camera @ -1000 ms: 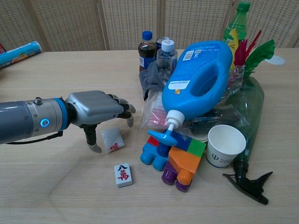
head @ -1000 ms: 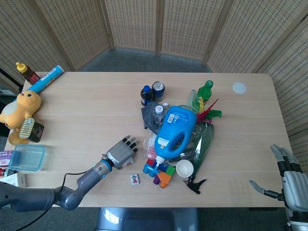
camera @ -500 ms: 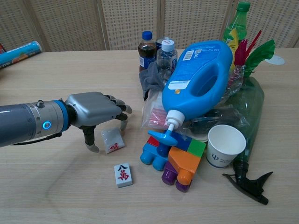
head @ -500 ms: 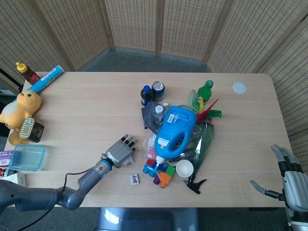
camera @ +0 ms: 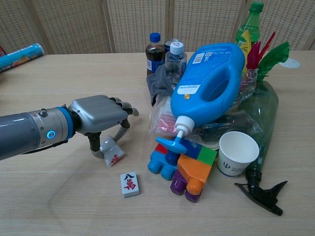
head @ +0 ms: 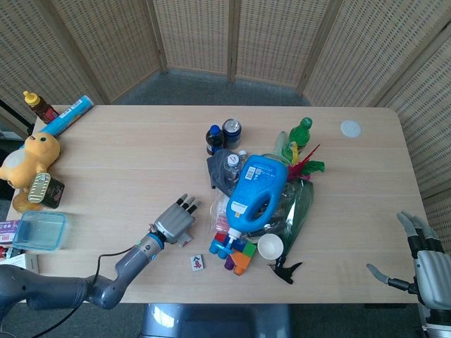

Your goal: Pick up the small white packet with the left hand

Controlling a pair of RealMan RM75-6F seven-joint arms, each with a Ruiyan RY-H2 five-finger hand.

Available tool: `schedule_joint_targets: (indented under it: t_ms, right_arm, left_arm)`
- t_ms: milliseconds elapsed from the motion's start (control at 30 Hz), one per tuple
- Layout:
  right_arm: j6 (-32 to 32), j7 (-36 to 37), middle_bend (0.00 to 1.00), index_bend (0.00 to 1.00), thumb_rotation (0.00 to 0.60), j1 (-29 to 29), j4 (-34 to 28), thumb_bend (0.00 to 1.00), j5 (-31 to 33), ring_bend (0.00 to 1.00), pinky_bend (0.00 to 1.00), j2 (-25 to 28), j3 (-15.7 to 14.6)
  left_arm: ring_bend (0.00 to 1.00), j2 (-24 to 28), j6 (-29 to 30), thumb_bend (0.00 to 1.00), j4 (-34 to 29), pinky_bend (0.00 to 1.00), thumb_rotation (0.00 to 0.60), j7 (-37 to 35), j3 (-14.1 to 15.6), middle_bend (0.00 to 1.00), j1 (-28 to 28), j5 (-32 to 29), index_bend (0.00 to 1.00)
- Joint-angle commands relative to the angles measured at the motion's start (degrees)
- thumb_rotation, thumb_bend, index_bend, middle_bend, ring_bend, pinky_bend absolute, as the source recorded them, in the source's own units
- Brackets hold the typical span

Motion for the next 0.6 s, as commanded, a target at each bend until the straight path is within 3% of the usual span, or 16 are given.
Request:
schedule_joint_targets:
  t_ms: [33, 200, 600]
  right_arm:
    - [0.1, 0.0, 0.0, 0.0, 0.373, 0.0, 0.0, 0.0, 0.0, 0.0, 0.0, 0.0, 0.0]
    - [0.0, 0.1, 0.0, 0.0, 0.374, 0.0, 0.1, 0.0, 0.1, 0.0, 0.0, 0.0, 0.1]
    - [0.4, -0.4, 0.0, 0.0, 0.373, -0.2, -0.2, 0.0, -0.8, 0.0, 0.0, 0.1, -0.3]
  left_arm:
    - [0.0, 0.2, 0.1, 0.0, -0.3, 0.0, 0.6, -0.3, -0.1, 0.0, 0.1, 0.1, 0.64]
    - [0.0, 2.8, 1.3, 0.0, -3.3, 0.0, 0.6, -1.0, -1.1, 0.0, 0.1, 1.2, 0.63]
    - [0.0, 17.5, 5.3, 0.0, -17.4, 0.0, 0.6, 0.6, -6.5, 0.0, -2.1, 1.5, 0.62]
